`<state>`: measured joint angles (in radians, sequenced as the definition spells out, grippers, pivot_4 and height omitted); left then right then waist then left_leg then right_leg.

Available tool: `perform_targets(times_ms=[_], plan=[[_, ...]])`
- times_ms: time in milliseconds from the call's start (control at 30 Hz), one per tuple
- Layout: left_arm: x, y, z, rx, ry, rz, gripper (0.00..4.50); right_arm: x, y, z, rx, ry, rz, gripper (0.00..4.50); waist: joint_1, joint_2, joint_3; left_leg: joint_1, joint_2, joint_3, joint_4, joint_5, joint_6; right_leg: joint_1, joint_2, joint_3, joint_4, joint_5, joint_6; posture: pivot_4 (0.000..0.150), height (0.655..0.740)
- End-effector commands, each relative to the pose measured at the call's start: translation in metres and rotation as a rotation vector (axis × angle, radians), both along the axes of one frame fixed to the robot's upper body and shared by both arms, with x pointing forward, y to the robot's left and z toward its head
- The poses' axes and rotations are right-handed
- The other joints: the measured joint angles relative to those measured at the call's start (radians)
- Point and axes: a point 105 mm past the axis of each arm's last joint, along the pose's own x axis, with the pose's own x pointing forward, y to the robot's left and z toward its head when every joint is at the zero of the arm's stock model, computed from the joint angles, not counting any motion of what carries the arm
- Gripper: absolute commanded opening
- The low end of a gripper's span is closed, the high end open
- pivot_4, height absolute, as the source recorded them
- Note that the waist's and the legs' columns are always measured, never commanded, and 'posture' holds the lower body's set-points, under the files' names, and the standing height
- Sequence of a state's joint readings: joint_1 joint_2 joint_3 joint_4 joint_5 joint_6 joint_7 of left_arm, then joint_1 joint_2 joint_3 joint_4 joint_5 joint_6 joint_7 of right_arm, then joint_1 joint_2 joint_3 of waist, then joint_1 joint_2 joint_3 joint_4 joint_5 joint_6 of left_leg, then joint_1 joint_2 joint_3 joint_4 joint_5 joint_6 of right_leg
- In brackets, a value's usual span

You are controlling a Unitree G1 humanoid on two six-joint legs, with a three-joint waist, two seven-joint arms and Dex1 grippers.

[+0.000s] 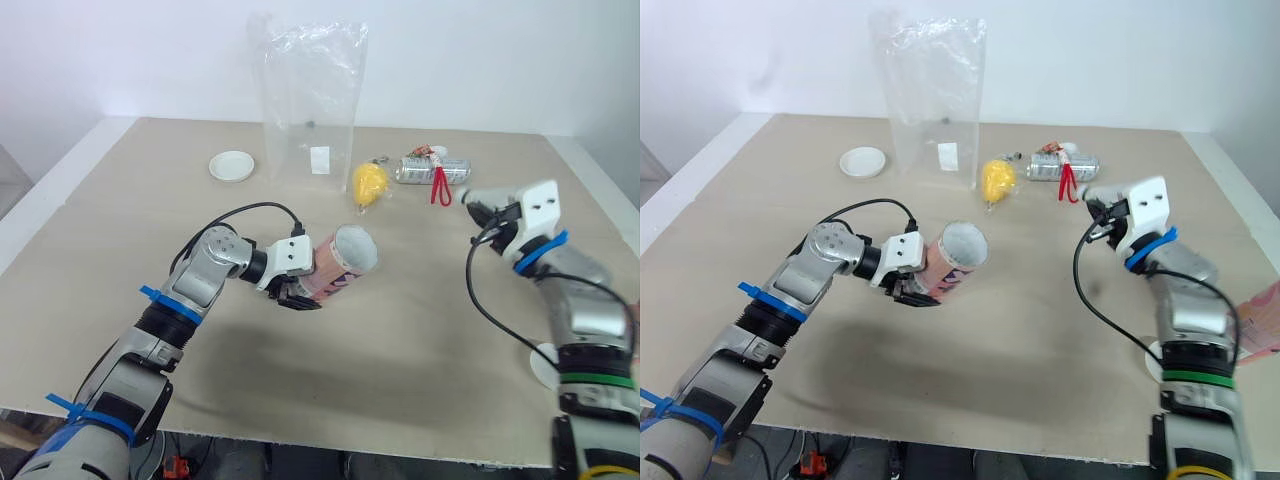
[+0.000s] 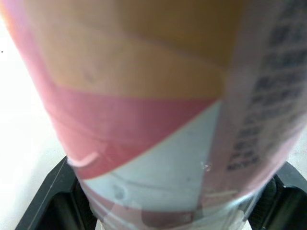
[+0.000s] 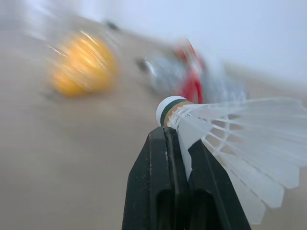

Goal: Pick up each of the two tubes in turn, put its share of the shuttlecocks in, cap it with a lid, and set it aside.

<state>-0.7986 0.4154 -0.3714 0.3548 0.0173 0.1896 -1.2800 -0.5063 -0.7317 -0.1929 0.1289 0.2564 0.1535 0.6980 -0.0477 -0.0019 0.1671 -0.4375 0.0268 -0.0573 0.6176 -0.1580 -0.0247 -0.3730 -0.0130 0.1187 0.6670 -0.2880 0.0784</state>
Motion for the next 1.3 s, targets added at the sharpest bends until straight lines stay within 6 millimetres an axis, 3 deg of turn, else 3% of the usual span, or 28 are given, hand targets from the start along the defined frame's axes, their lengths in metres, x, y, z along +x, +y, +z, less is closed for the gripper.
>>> perform_targets(times_ms=[33, 133, 267, 567, 867, 900, 967, 1033, 1200, 1233, 1300], plan=[[-0.005, 0.004, -0.013, 0.035, 0.112, 0.005, 3.37, -0.058, 0.074, 0.044, -0.384, -0.173, 0.428, 0.02, 0.000, 0.001, 0.001, 0.000, 0.000, 0.000, 0.000, 0.000, 0.000, 0.000, 0.000, 0.000, 0.000, 0.000, 0.000, 0.150, 0.7400], [-0.006, 0.001, -0.011, 0.041, 0.123, -0.013, 3.37, -0.086, 0.107, 0.045, -0.547, -0.210, 0.614, 0.02, -0.001, -0.001, 0.001, 0.000, 0.001, 0.000, 0.000, 0.000, 0.000, 0.000, 0.001, -0.001, 0.000, 0.000, -0.001, 0.150, 0.7400], [-0.001, -0.005, -0.004, 0.008, 0.108, -0.010, 3.37, -0.094, 0.124, 0.039, -0.626, -0.211, 0.706, 0.02, 0.004, -0.003, 0.002, -0.001, 0.001, 0.000, 0.000, 0.000, -0.001, -0.001, 0.000, -0.001, 0.000, -0.001, -0.002, 0.150, 0.7400], [-0.003, -0.009, -0.004, 0.015, 0.094, -0.027, 3.37, -0.083, 0.124, 0.025, -0.732, -0.193, 0.745, 0.02, 0.007, -0.004, 0.002, -0.001, -0.001, 0.000, 0.000, 0.000, -0.001, 0.000, -0.002, -0.002, -0.001, -0.001, -0.002, 0.150, 0.7400], [-0.004, -0.006, -0.007, 0.019, 0.091, -0.012, 3.37, -0.082, 0.130, 0.027, -0.738, -0.191, 0.791, 0.02, 0.007, -0.004, 0.002, -0.001, -0.001, -0.001, 0.000, 0.000, -0.001, 0.000, -0.002, -0.002, -0.001, -0.001, -0.002, 0.150, 0.7400], [-0.004, -0.005, -0.007, 0.020, 0.091, -0.011, 3.37, -0.082, 0.130, 0.027, -0.743, -0.189, 0.798, 0.52, 0.007, -0.004, 0.002, -0.001, -0.001, -0.001, 0.000, 0.000, -0.001, 0.000, -0.002, -0.002, -0.001, -0.001, -0.002, 0.150, 0.7400], [-0.004, -0.005, -0.008, 0.020, 0.092, -0.009, 3.37, -0.083, 0.129, 0.028, -0.747, -0.187, 0.803, 0.96, 0.007, -0.004, 0.002, -0.001, -0.001, -0.001, 0.000, 0.000, -0.001, 0.000, -0.002, -0.002, 0.000, -0.001, -0.002, 0.150, 0.7400], [-0.004, -0.004, -0.008, 0.023, 0.093, -0.008, 3.37, -0.082, 0.127, 0.030, -0.755, -0.188, 0.795, 1.66, 0.007, -0.004, 0.002, -0.001, -0.001, -0.001, 0.000, 0.000, -0.001, 0.000, -0.002, -0.002, 0.000, -0.001, -0.002, 0.150, 0.7400], [-0.004, -0.004, -0.009, 0.029, 0.092, -0.009, 3.37, -0.085, 0.122, 0.036, -0.733, -0.179, 0.794, 4.17, 0.007, -0.004, 0.002, -0.001, -0.001, -0.001, 0.000, 0.000, -0.001, 0.000, -0.002, -0.003, 0.000, -0.002, -0.002, 0.150, 0.7400], [-0.004, -0.004, -0.009, 0.031, 0.091, -0.010, 3.37, -0.086, 0.121, 0.039, -0.718, -0.176, 0.797, 4.47, 0.007, -0.004, 0.002, -0.001, -0.001, -0.001, 0.000, 0.000, -0.001, 0.000, -0.002, -0.003, 0.000, -0.002, -0.002, 0.150, 0.7400], [-0.004, -0.003, -0.009, 0.034, 0.090, -0.012, 3.37, -0.087, 0.117, 0.054, -0.580, -0.160, 0.777, 4.47, 0.007, -0.004, 0.002, -0.001, -0.001, -0.001, 0.000, 0.000, -0.001, 0.000, -0.002, -0.003, 0.000, -0.002, -0.002, 0.150, 0.7400]])
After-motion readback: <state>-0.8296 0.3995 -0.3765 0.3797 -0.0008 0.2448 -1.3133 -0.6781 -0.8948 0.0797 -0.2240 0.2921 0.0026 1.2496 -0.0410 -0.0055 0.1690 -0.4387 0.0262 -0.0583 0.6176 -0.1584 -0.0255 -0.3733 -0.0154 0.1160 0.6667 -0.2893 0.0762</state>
